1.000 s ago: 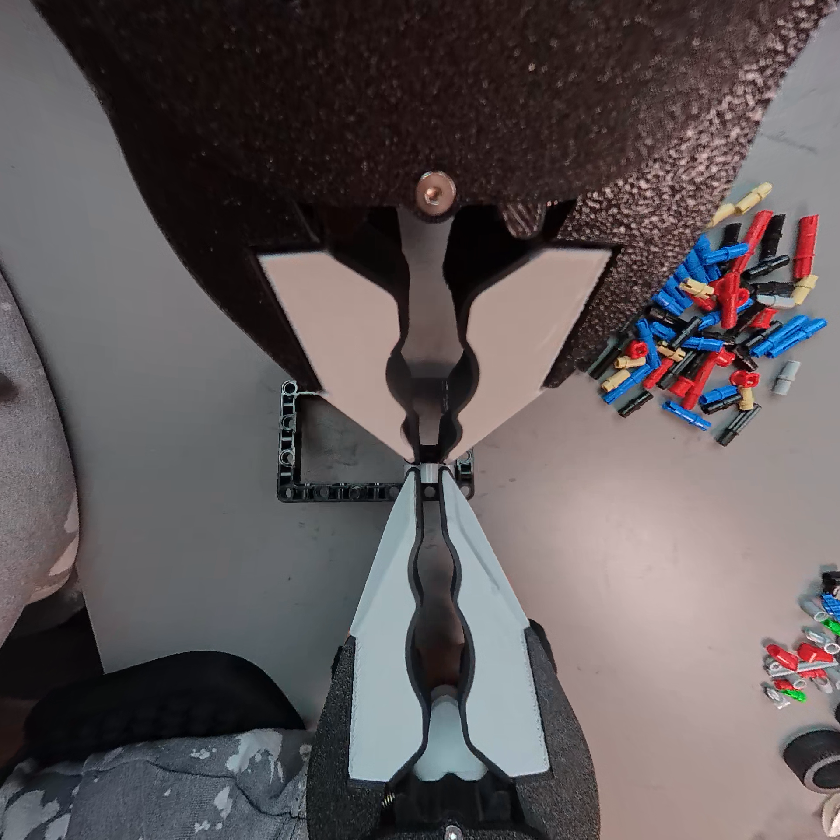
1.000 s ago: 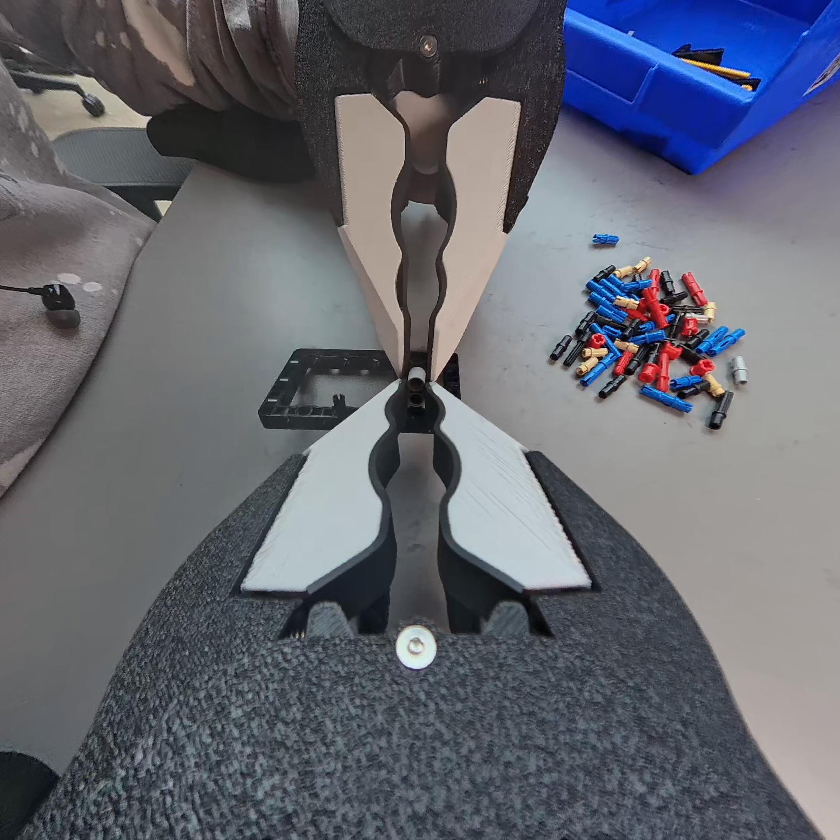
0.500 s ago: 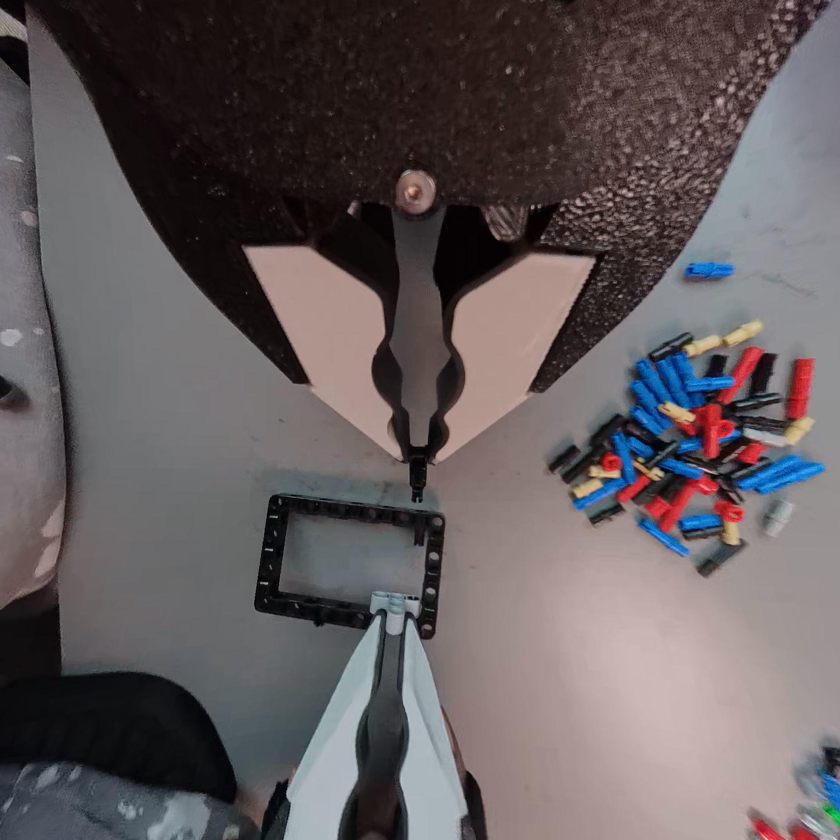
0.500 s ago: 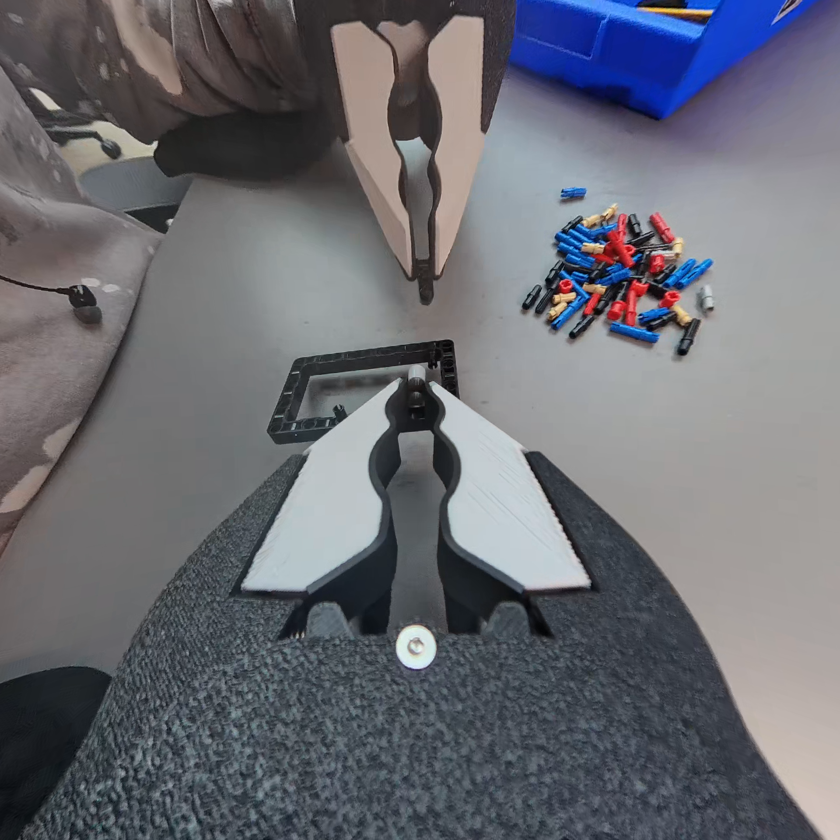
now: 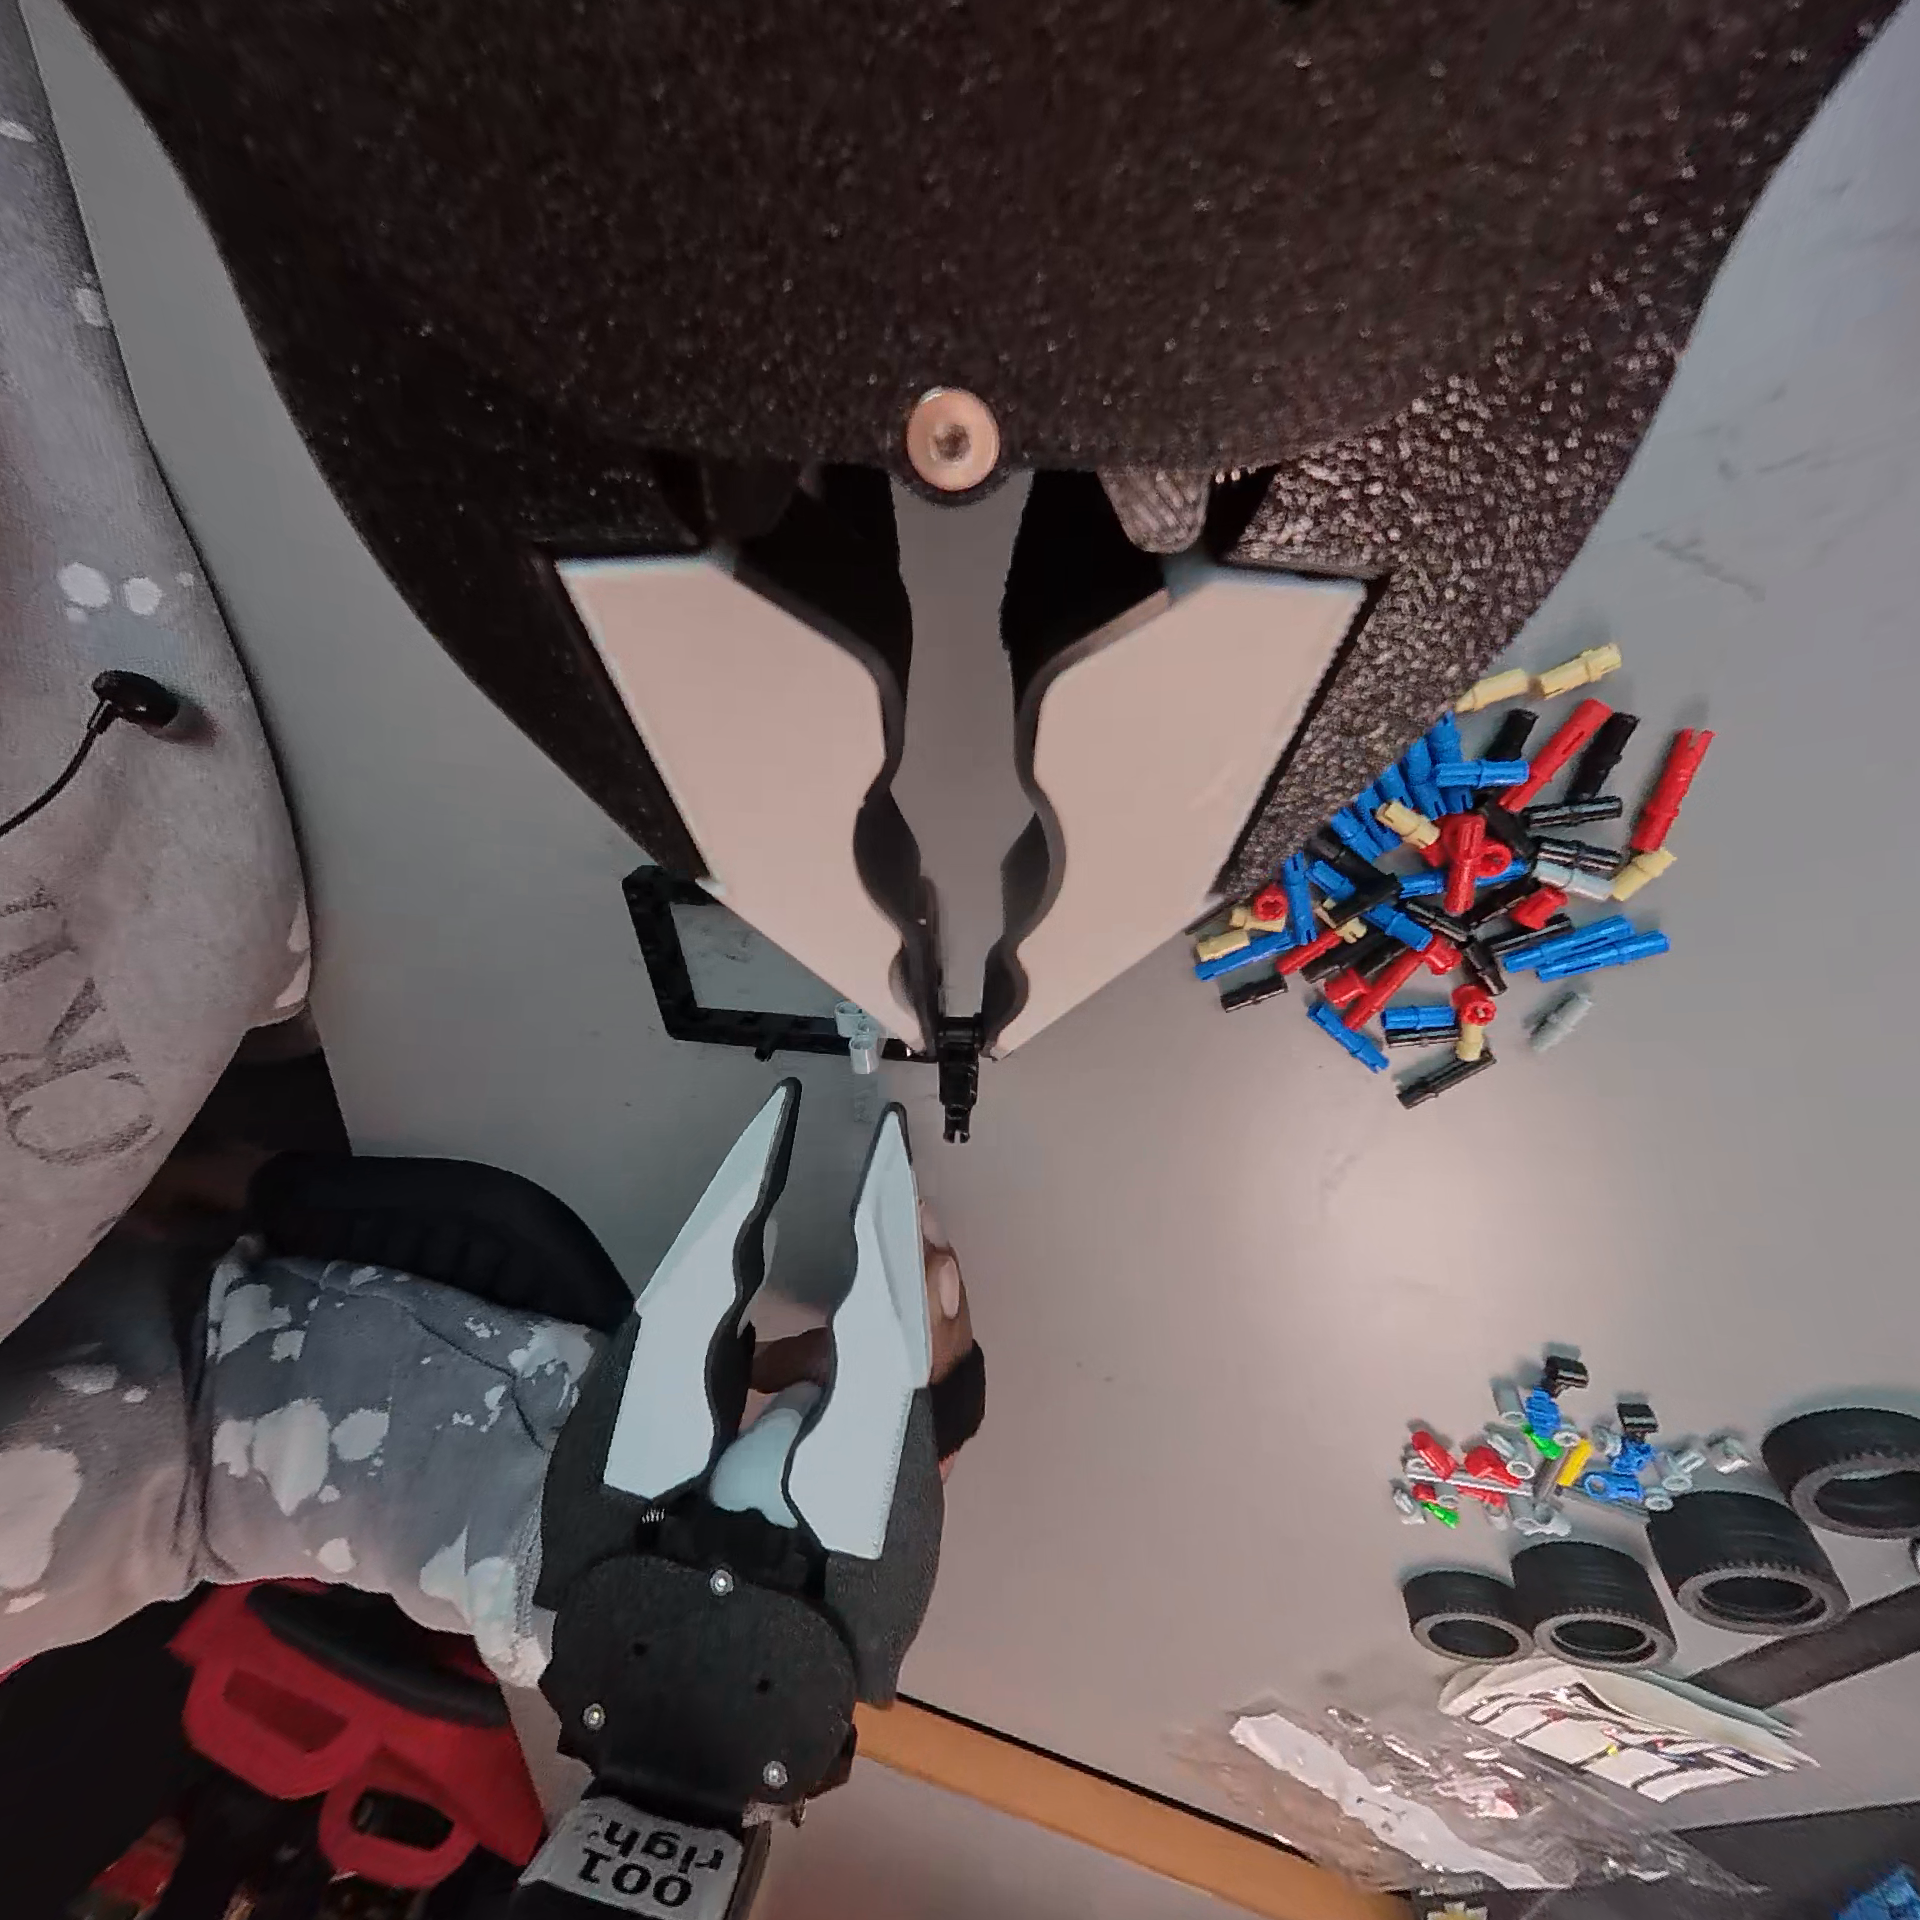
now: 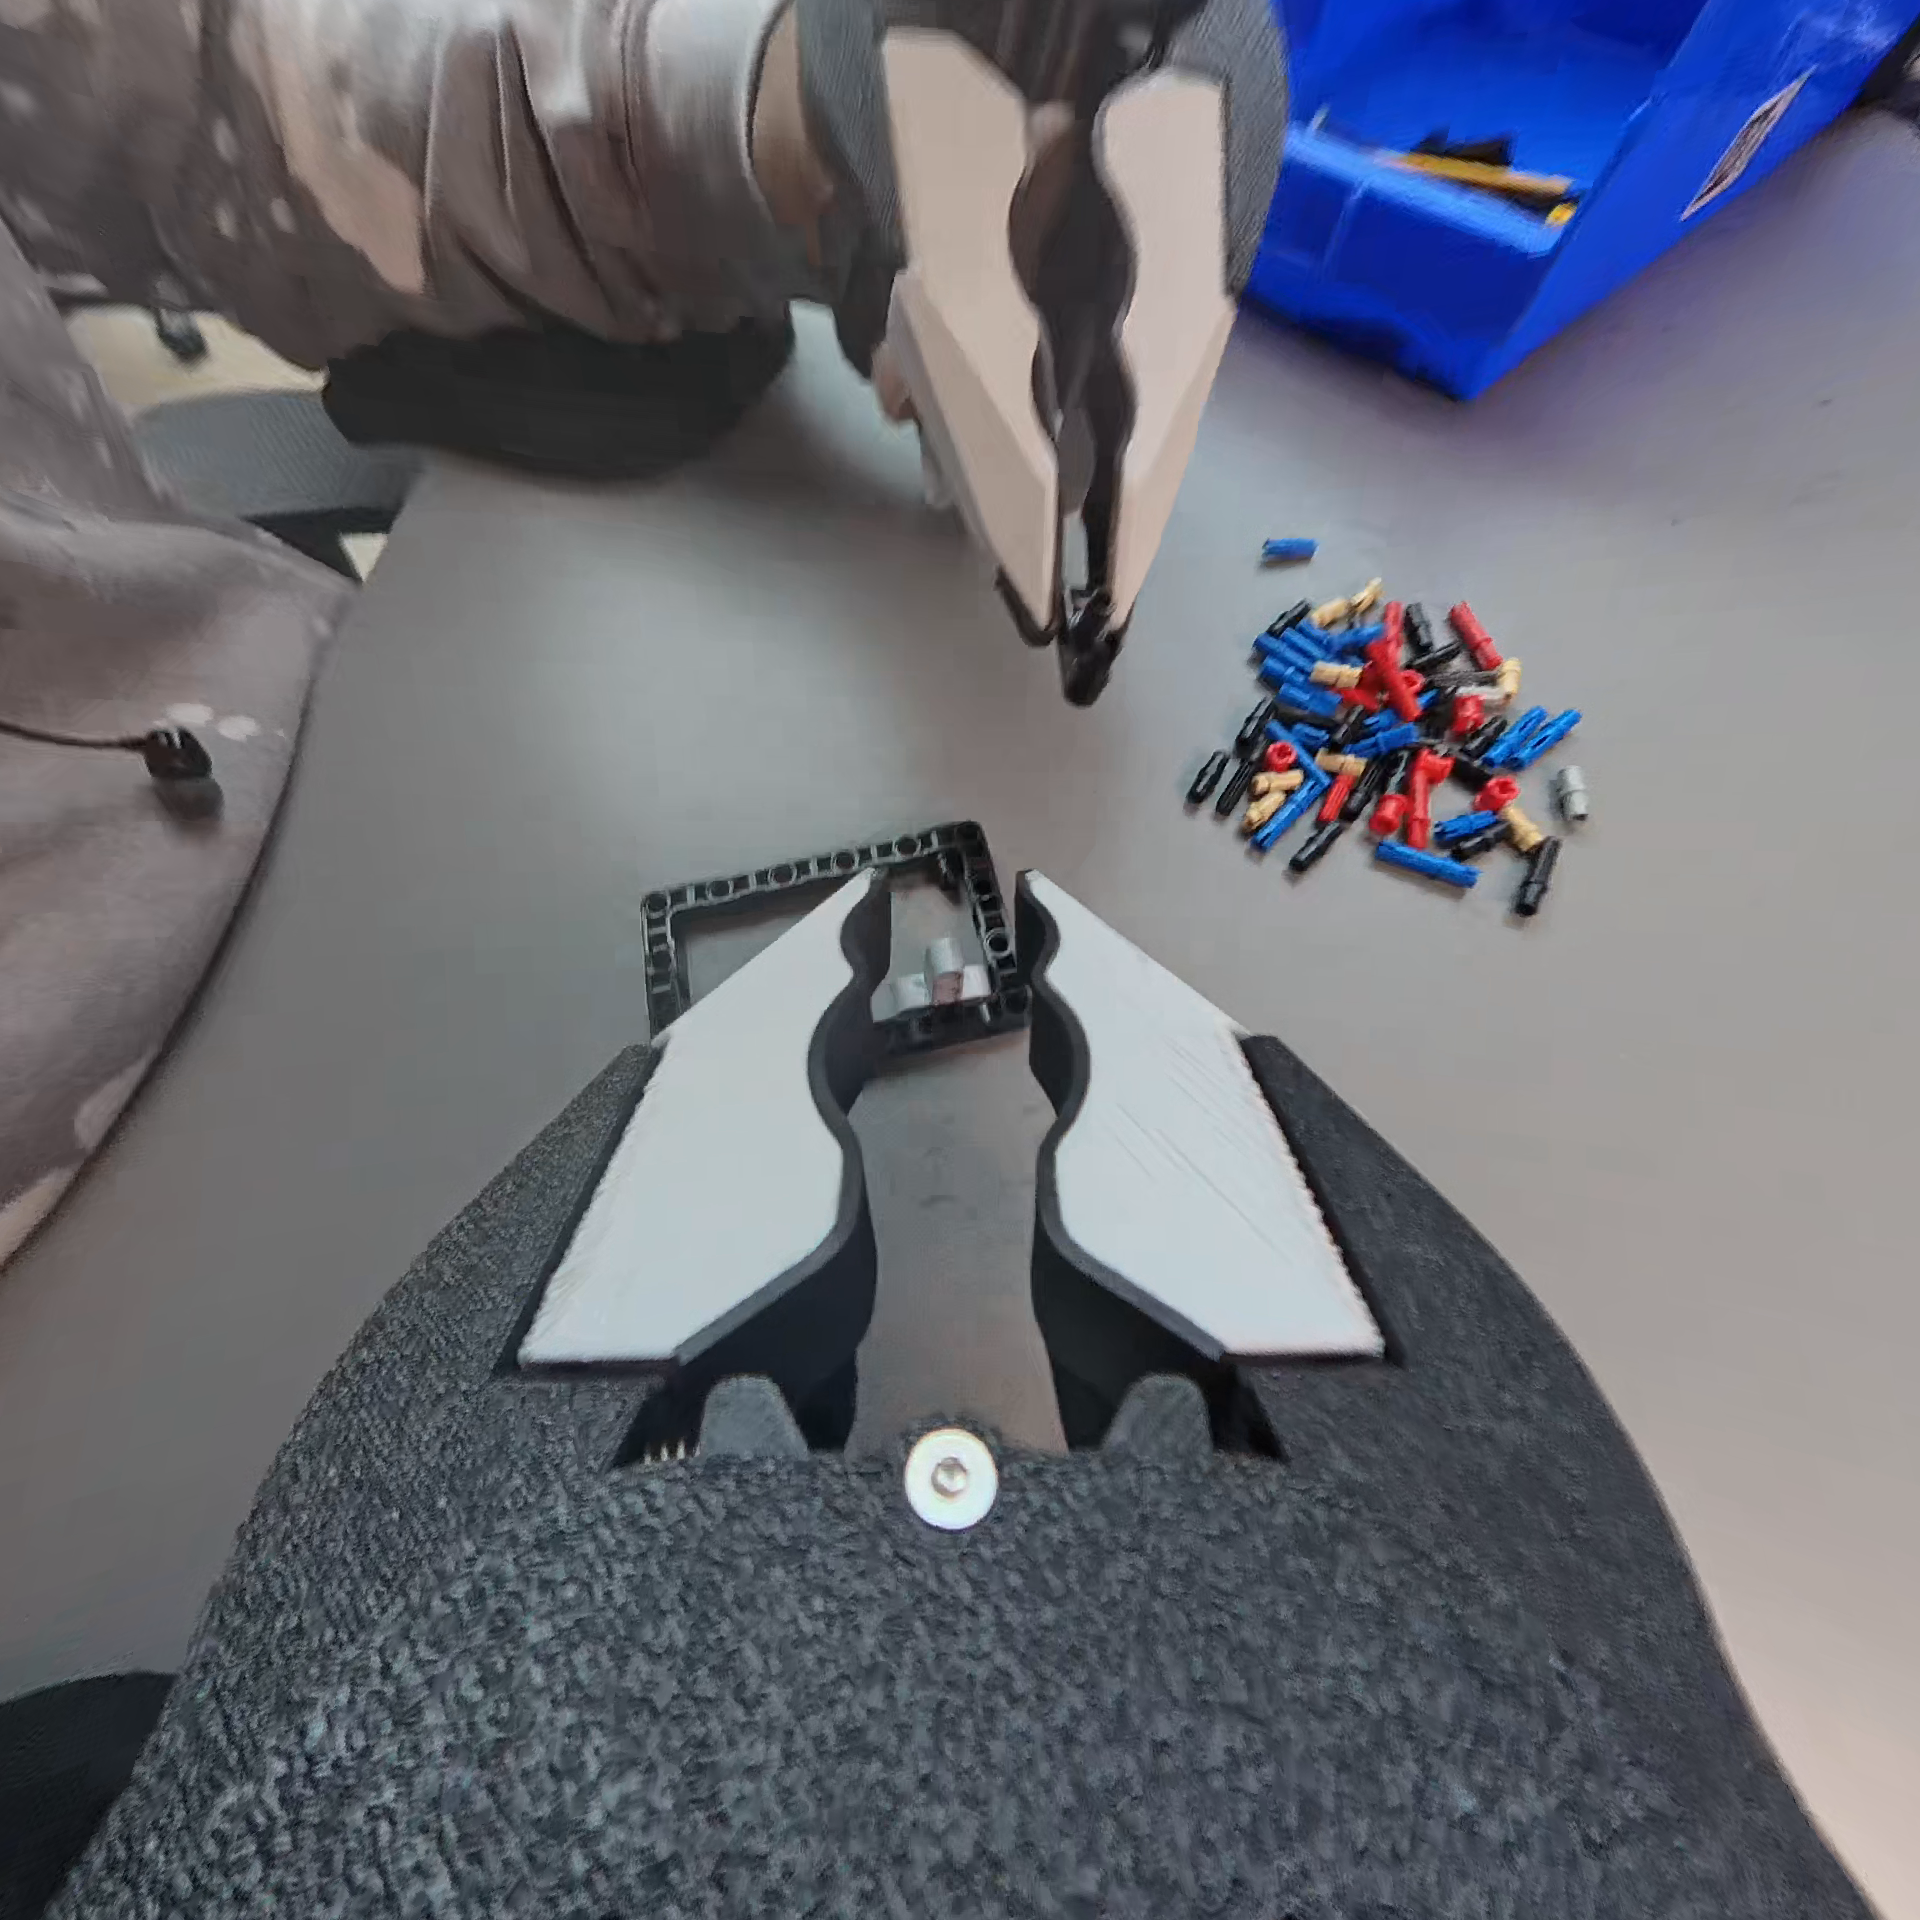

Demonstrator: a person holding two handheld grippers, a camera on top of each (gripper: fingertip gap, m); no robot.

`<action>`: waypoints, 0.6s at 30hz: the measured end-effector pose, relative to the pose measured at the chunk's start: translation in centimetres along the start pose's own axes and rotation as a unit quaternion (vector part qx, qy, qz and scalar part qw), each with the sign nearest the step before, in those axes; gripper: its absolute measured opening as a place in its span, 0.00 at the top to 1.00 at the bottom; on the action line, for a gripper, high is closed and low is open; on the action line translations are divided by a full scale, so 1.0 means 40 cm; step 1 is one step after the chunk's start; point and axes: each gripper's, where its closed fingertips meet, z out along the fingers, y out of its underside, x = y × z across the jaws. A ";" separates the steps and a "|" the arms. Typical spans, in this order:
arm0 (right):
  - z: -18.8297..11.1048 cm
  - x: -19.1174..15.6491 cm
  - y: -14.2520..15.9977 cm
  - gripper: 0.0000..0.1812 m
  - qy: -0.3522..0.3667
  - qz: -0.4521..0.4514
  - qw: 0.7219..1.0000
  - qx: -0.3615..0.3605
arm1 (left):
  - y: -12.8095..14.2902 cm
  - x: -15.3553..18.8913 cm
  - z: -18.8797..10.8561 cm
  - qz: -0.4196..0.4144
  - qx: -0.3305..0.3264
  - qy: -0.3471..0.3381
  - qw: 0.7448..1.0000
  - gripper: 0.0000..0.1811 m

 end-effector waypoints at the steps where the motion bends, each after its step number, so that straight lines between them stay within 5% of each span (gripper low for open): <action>1: -0.011 0.009 -0.026 0.87 0.007 0.009 1.000 0.028 | -0.003 0.004 0.002 0.003 0.003 0.002 1.000 0.96; 18: -0.071 -0.008 -0.213 0.96 -0.013 0.045 0.966 0.254 | -0.160 0.106 -0.025 0.010 0.201 0.079 0.976 0.96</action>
